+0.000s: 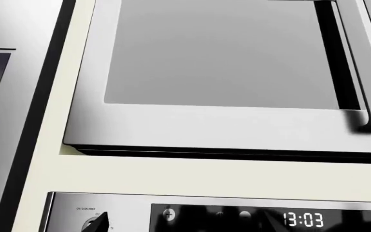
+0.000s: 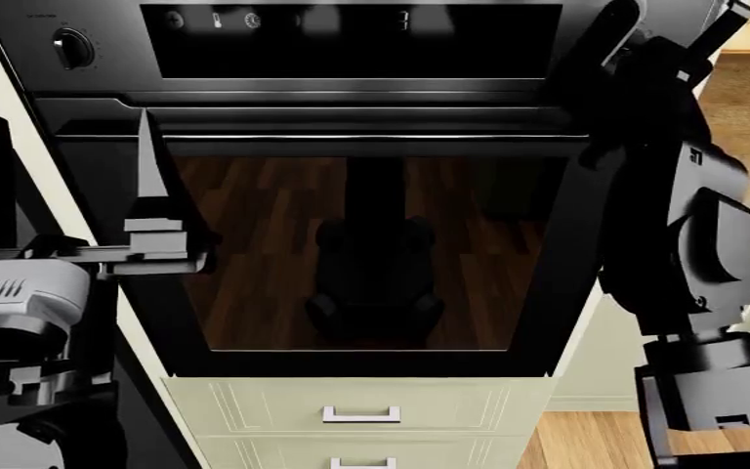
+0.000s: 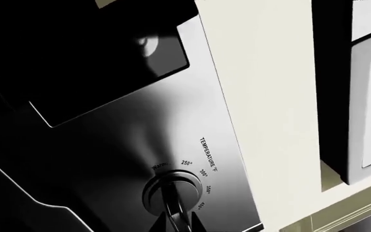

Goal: Preheat the oven by turning the temperature knob.

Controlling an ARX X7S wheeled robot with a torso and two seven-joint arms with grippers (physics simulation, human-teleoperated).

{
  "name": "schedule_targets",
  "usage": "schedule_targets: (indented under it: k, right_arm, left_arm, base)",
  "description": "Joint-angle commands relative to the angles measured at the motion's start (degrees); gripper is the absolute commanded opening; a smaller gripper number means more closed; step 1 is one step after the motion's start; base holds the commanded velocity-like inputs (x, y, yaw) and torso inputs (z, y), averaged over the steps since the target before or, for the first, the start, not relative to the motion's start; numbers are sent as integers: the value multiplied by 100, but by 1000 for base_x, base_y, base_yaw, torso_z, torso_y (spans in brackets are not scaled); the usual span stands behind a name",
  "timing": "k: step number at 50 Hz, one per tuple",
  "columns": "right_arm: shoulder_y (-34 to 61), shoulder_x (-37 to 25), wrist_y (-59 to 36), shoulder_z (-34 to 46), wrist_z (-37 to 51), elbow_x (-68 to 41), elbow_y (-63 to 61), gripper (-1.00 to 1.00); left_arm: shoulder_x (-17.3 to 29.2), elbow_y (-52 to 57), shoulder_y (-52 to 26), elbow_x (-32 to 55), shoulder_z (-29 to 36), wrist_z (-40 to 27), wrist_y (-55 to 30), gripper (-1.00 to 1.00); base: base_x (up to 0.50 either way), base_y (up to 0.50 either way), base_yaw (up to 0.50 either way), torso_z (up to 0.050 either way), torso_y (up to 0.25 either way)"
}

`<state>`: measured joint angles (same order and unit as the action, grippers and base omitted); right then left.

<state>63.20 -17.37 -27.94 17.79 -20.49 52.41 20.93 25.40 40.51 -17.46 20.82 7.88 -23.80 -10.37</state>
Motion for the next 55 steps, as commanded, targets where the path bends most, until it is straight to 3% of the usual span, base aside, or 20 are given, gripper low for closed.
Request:
schedule_targets:
  k: [1, 55]
  right_arm:
    - [-37, 104, -65, -142, -36, -242, -89, -100]
    - [-4, 516, -423, -831, 33, -1033, -345, -100]
  left_arm:
    - [11, 5, 4, -8, 16, -16, 10, 100]
    - [66, -23, -15, 44, 41, -75, 35, 100]
  base:
    - [0, 0, 0, 0, 0]
    - [-1, 0, 0, 0, 1]
